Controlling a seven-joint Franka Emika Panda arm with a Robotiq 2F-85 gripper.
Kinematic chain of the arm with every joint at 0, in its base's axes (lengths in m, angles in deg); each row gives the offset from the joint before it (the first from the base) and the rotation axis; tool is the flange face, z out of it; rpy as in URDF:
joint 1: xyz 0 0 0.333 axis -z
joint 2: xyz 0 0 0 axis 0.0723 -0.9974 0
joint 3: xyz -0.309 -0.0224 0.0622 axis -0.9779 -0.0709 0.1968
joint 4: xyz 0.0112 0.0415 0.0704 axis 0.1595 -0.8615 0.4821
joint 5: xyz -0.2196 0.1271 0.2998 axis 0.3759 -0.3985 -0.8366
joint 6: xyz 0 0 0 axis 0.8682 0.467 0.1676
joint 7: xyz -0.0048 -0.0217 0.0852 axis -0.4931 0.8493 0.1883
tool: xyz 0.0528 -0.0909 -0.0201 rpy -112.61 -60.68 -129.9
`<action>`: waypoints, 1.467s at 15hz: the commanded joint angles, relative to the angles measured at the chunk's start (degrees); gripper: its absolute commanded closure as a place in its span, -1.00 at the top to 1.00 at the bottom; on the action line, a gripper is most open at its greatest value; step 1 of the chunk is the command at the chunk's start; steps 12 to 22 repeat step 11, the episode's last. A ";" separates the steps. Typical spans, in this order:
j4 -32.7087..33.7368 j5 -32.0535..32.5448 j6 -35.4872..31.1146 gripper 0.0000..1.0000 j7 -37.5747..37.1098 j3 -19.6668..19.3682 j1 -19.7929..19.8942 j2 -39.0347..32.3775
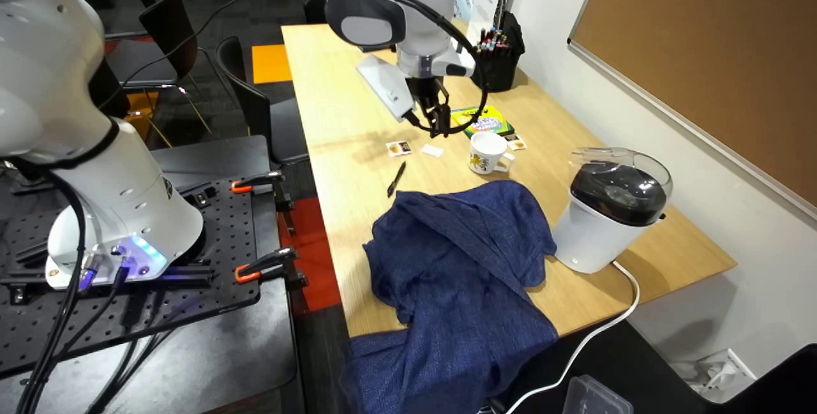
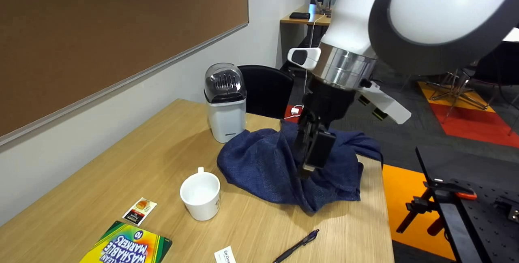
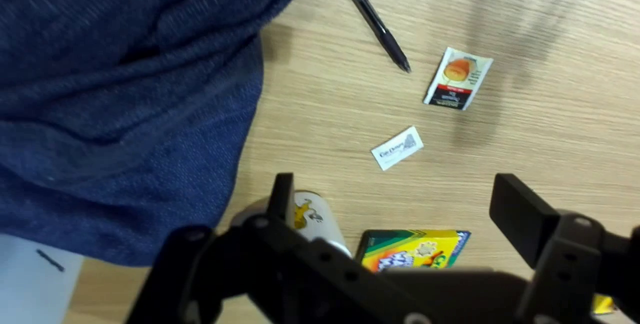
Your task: Take the black pen out of the white mug
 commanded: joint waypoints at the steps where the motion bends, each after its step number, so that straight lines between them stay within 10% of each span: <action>1: -3.65 11.37 2.32 1.00 -15.65 -3.46 -1.69 3.78; 4: -2.39 20.45 7.42 1.00 -26.99 -3.60 -2.62 5.40; 22: -1.93 19.21 5.89 1.00 -25.16 -3.77 -2.87 3.99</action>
